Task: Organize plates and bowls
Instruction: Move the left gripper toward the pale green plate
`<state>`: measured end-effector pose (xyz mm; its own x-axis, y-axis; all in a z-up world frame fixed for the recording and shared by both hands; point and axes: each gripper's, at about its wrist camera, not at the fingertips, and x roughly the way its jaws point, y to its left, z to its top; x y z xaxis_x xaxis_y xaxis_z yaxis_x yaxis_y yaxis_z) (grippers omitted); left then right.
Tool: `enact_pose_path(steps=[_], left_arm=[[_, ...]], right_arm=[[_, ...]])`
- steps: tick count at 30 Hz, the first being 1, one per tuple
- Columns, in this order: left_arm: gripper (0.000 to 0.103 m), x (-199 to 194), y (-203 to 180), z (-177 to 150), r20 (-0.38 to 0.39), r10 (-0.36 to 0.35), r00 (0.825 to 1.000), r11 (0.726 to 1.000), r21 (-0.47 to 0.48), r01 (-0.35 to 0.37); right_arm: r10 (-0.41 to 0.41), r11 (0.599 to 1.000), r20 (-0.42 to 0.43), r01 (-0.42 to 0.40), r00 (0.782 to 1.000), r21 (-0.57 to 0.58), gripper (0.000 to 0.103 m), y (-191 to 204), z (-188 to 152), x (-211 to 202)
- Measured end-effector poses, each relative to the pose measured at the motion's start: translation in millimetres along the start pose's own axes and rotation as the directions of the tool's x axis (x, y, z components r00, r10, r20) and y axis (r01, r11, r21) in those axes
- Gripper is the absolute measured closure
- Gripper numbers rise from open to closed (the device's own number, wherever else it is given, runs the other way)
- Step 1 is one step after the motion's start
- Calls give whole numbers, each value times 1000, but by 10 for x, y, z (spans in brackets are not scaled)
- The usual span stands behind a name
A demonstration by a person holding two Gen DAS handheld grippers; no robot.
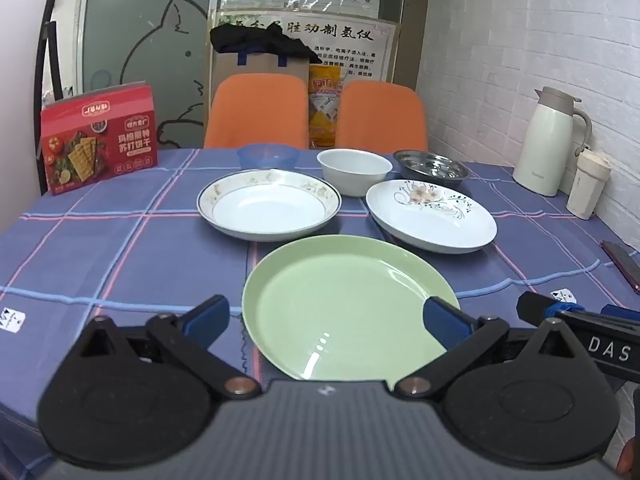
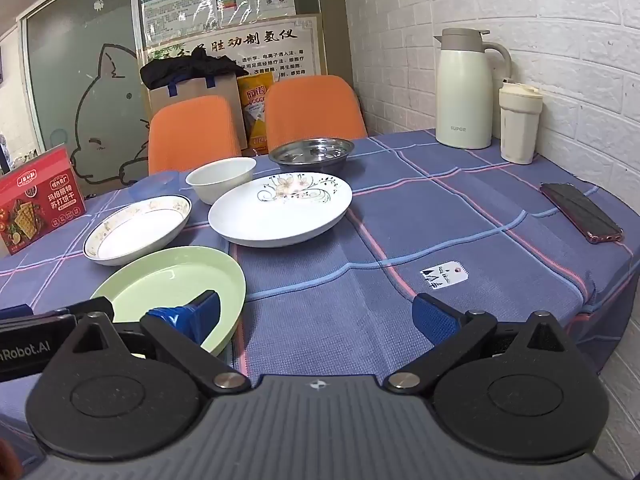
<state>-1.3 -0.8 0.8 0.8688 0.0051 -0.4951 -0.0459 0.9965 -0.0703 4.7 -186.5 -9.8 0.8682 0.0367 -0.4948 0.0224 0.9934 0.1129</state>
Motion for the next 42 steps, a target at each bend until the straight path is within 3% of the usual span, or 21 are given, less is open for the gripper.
enact_pose_path(steps=[42], left_arm=[[0,31,55,4,-24,-17,1000,1000,-24,16]], right_arm=[[16,1000,-15,-16,1000,-2,13,64,-12,26]])
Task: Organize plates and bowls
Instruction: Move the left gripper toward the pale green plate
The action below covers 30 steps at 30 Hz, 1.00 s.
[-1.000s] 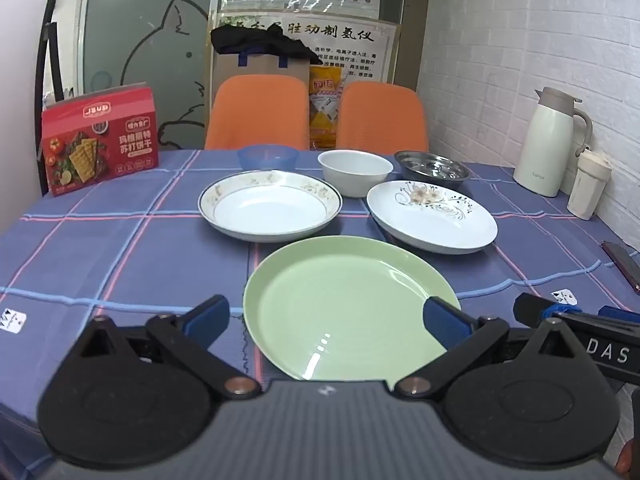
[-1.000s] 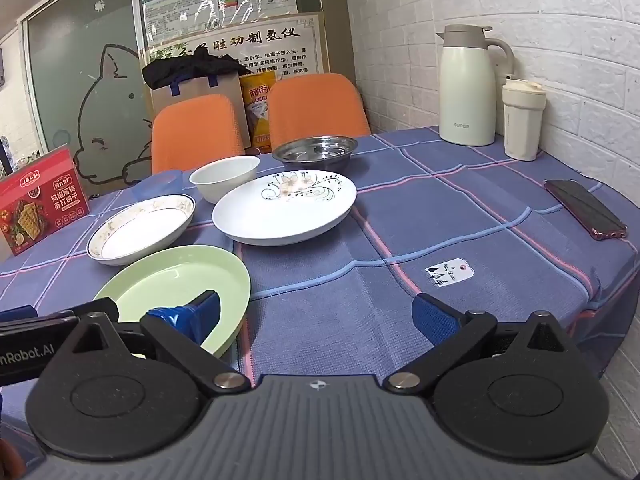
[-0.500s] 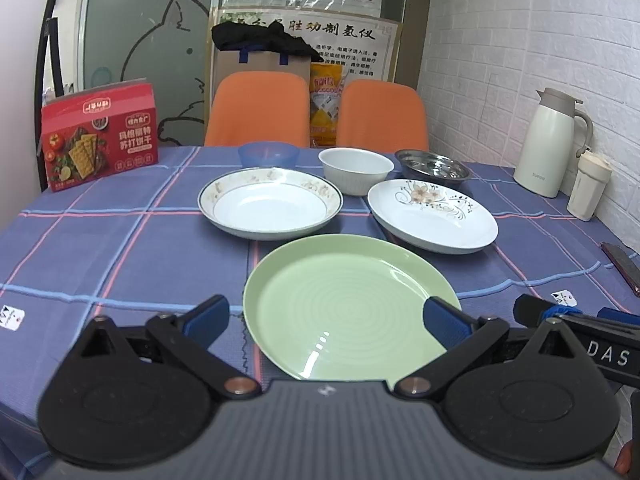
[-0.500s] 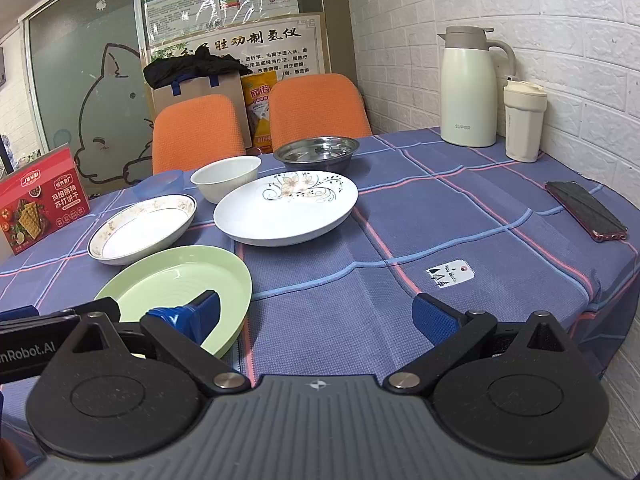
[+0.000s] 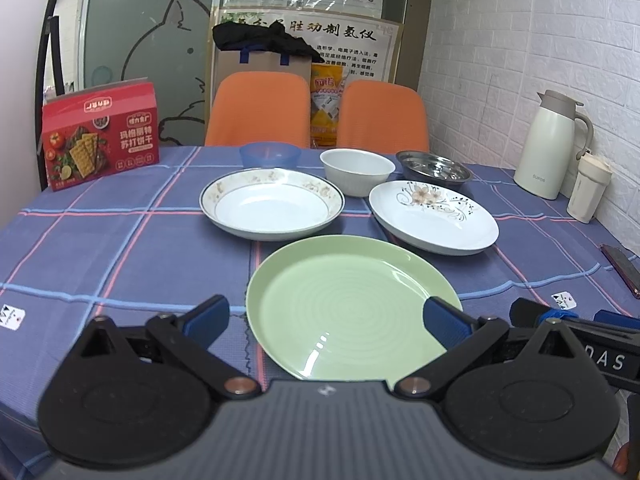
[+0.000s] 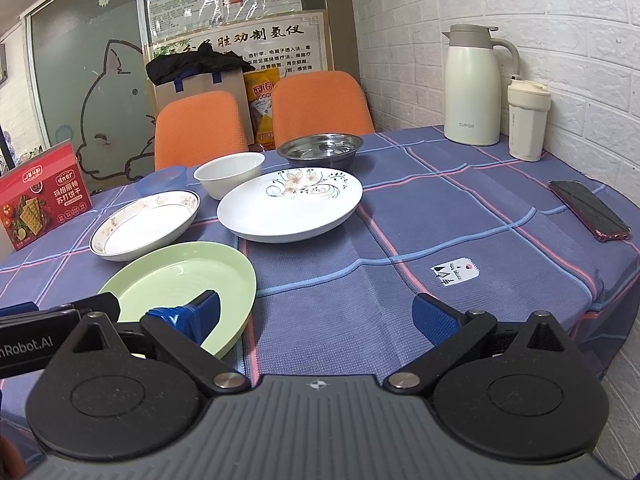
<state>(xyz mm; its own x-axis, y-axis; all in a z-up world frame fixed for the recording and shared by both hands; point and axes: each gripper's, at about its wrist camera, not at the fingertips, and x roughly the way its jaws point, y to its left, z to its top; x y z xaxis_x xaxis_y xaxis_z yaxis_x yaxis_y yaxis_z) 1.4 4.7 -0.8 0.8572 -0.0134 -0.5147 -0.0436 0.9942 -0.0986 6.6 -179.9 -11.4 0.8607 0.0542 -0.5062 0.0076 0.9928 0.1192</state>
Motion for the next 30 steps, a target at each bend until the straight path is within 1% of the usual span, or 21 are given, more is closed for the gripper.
enact_pose_path(steps=[24,30], left_arm=[[0,21,27,-1,-6,-6,1000,1000,-2,5],[0,100,93,43,-26,6,1000,1000,-6,-7]], right_arm=[[3,1000,-11,-3,1000,-8,13,22,-8,26],[3,1000,-27,-3,1000,-12,13,42,6,87]])
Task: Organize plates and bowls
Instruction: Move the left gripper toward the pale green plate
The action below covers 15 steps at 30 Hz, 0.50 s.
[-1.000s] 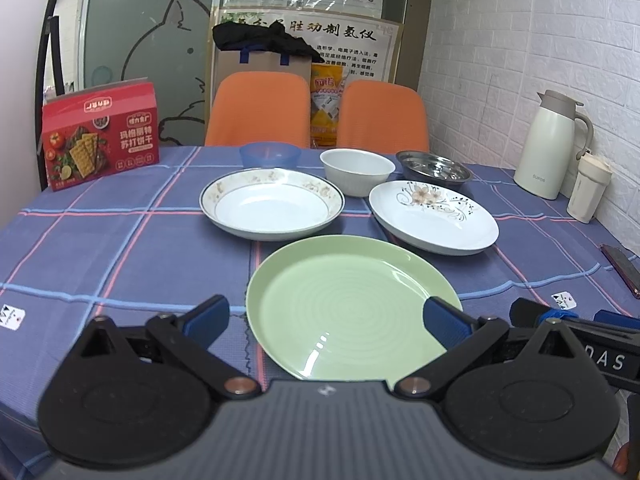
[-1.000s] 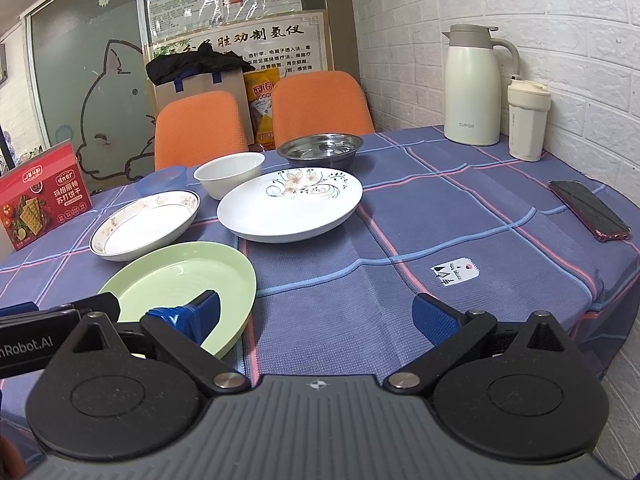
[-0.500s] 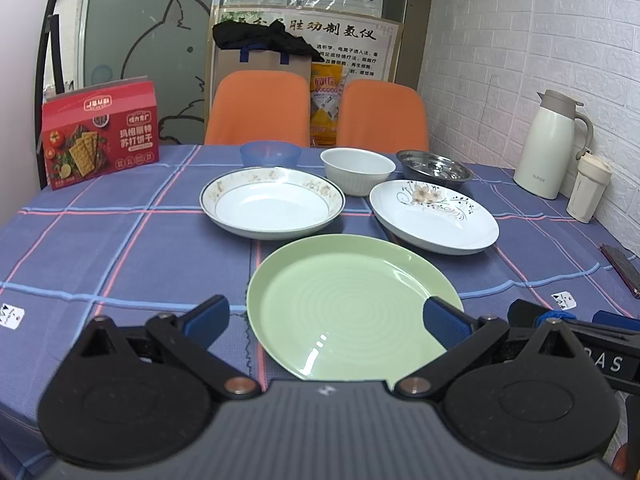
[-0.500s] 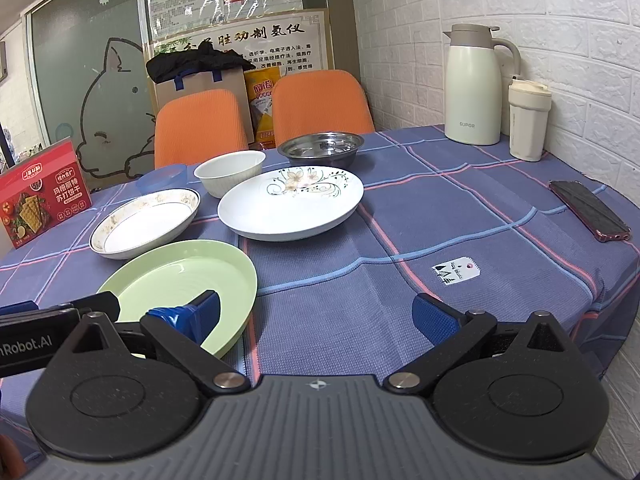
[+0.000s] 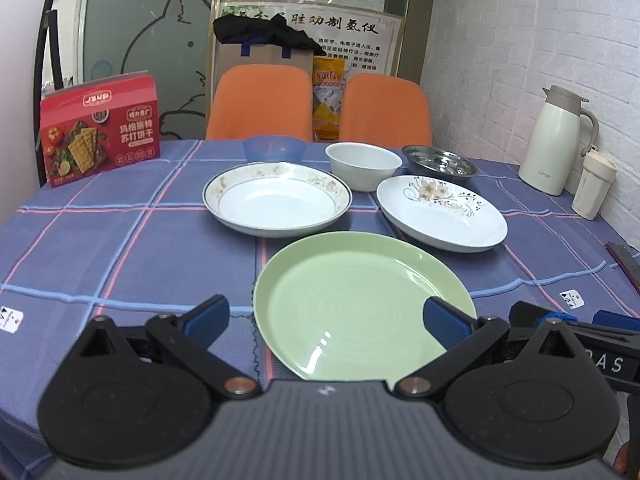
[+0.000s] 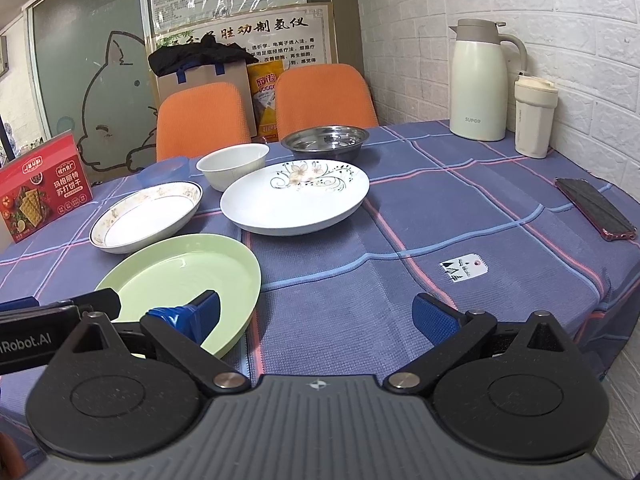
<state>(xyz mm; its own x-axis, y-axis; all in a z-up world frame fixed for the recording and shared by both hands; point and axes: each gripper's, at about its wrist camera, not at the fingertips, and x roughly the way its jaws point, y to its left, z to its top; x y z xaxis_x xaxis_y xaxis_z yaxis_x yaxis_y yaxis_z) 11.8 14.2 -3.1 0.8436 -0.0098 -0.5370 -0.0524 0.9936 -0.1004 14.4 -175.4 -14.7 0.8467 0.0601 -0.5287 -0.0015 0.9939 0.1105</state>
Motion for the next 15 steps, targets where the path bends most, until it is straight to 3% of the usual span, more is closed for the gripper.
enact_pose_path(steps=[15], left_arm=[[0,275,257,240,-51,62,997,997,-33,-63]], right_arm=[[11,999,-61,-13,998,-31,13,175,240,302]])
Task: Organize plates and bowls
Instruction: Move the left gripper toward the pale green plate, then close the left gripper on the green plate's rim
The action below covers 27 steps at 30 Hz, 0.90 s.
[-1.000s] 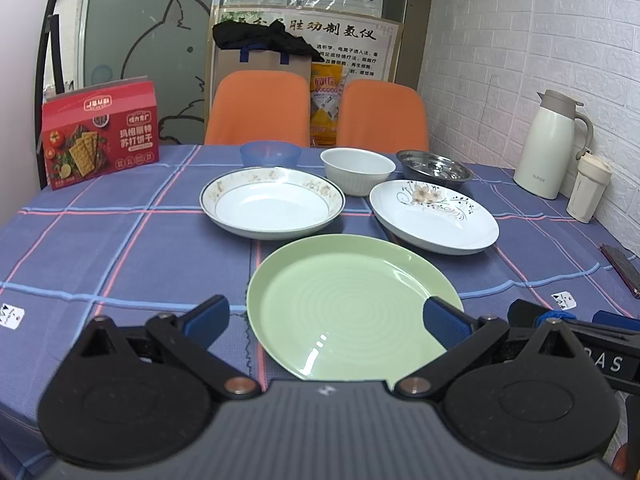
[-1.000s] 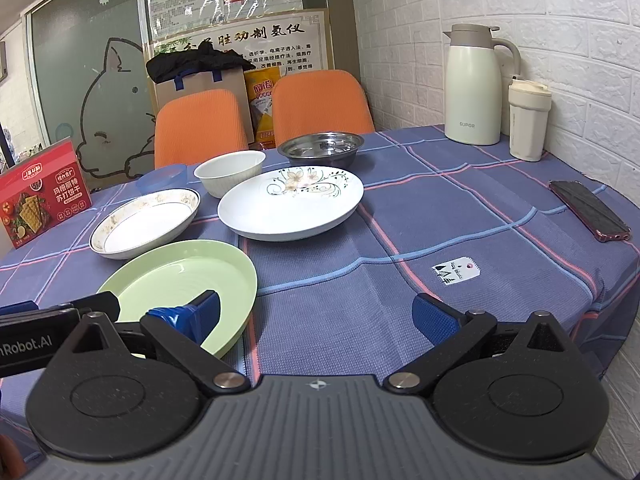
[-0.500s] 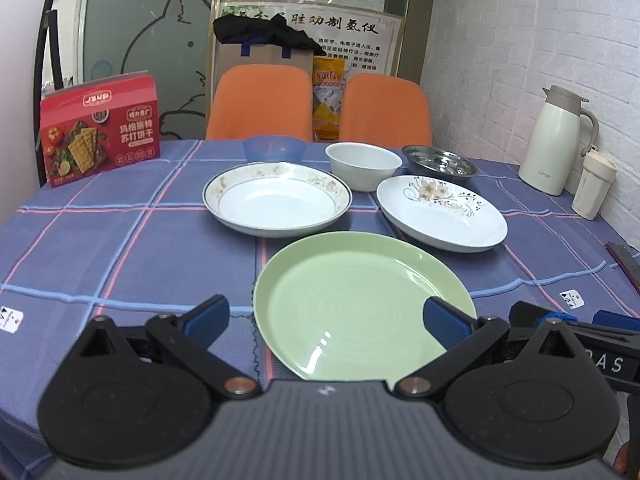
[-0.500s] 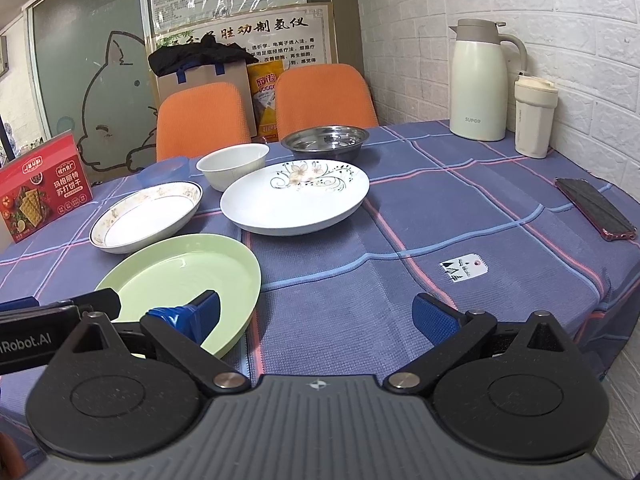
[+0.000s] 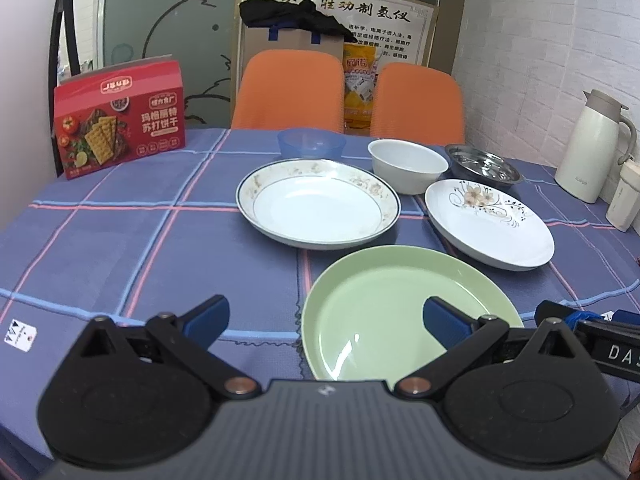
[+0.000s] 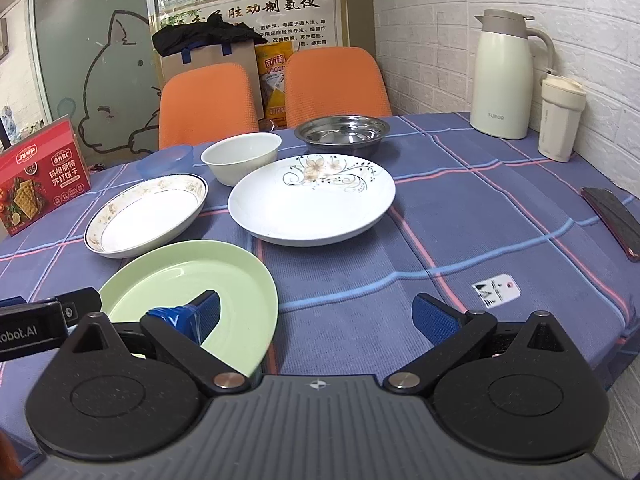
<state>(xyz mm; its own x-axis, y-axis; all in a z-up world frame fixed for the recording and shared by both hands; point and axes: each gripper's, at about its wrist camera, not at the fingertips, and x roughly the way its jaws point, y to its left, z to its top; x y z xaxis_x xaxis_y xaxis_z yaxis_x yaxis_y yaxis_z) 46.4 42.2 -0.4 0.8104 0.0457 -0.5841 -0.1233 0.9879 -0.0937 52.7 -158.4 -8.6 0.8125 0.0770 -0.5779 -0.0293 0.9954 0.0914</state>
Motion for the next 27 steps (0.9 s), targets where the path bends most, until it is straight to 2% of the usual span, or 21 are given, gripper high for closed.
enact_pose_path(steps=[10,14,19,24,27], left_arm=[[0,106,-16,55,-29,0,1000,1000,20,1],[0,146,96,48,-99,-63,993,998,17,65],[0,304,230,65,-169,-94,981,995,9,97],[0,463,167,90,-207,-138,969,988,40,150],[0,541,128,78,-213,-132,968,988,49,146]], right_arm=[[19,1000,-37,-20,999,-18,13,40,65,131],[29,999,-65,-32,997,-36,13,61,34,161],[58,993,-111,-68,992,-92,13,137,-45,237],[85,987,-147,-104,986,-126,13,249,-39,402],[84,984,-170,-109,982,-141,13,296,-50,515]])
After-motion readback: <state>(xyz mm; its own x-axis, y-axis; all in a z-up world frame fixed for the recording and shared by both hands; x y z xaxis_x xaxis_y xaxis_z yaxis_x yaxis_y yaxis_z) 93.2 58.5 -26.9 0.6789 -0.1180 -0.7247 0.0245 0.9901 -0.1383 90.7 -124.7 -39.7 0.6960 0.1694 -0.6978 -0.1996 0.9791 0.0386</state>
